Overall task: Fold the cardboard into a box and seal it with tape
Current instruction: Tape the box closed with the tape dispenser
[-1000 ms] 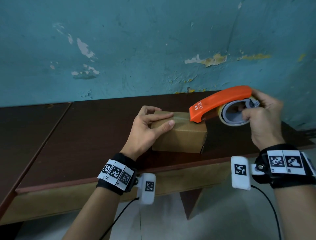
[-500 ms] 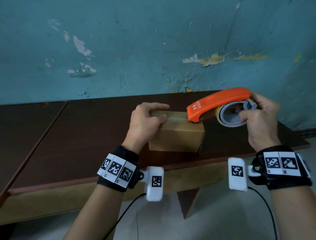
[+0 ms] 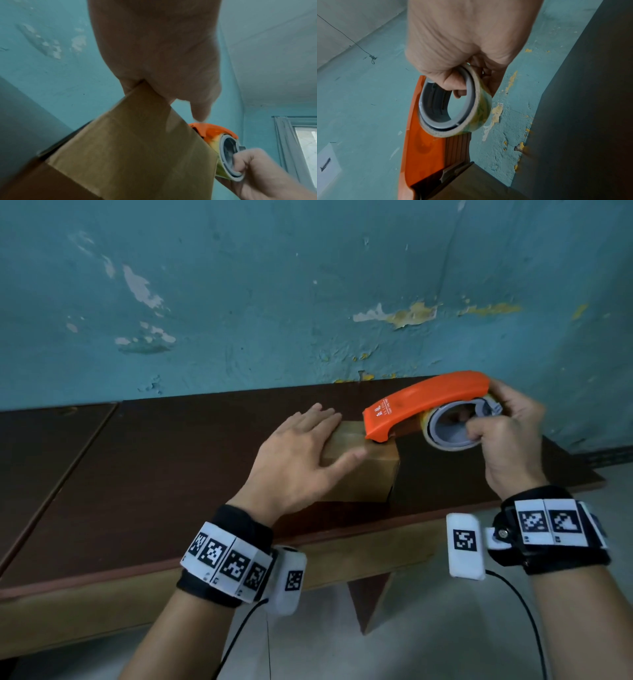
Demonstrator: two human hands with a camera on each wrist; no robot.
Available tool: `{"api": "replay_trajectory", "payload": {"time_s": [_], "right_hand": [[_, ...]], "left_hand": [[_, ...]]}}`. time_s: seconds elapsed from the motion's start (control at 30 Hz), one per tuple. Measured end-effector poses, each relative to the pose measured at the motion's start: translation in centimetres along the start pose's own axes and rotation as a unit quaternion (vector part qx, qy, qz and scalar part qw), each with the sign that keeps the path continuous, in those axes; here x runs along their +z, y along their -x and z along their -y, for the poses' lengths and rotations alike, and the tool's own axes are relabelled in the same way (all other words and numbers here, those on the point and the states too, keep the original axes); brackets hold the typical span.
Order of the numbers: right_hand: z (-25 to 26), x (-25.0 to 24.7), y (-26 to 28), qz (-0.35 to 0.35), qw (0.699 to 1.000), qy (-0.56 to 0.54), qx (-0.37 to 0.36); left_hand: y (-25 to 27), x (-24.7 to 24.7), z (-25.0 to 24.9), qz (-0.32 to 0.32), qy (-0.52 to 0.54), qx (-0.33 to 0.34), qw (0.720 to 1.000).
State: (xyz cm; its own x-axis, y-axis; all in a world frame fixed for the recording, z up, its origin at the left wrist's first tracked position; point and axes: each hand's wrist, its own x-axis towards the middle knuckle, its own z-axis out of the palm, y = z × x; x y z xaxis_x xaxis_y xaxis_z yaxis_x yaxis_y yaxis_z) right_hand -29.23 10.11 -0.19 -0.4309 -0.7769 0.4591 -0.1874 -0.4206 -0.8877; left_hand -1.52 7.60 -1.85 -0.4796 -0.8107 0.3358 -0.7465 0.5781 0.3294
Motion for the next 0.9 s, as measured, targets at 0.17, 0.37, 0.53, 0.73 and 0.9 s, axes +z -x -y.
{"api": "replay_trajectory", "payload": {"time_s": [0.17, 0.37, 0.53, 0.73, 0.9], "right_hand": [[0.2, -0.2, -0.1, -0.001, 1.000, -0.012, 0.002], [0.6, -0.1, -0.6, -0.003, 1.000, -0.027, -0.007], [0.5, -0.2, -0.8, 0.005, 1.000, 0.011, -0.011], [0.6, -0.5, -0.5, 0.013, 0.999, 0.045, -0.006], [0.7, -0.6, -0.4, 0.011, 0.999, 0.051, -0.007]], "left_hand": [[0.0, -0.4, -0.9, 0.025, -0.054, -0.012, 0.998], [-0.5, -0.1, -0.2, 0.014, -0.079, 0.010, 0.997], [-0.8, 0.0, 0.4, 0.033, -0.111, 0.045, 0.992], [-0.7, -0.1, -0.2, 0.055, -0.148, 0.045, 0.986], [-0.8, 0.1, 0.0, 0.056, -0.176, 0.051, 0.981]]}}
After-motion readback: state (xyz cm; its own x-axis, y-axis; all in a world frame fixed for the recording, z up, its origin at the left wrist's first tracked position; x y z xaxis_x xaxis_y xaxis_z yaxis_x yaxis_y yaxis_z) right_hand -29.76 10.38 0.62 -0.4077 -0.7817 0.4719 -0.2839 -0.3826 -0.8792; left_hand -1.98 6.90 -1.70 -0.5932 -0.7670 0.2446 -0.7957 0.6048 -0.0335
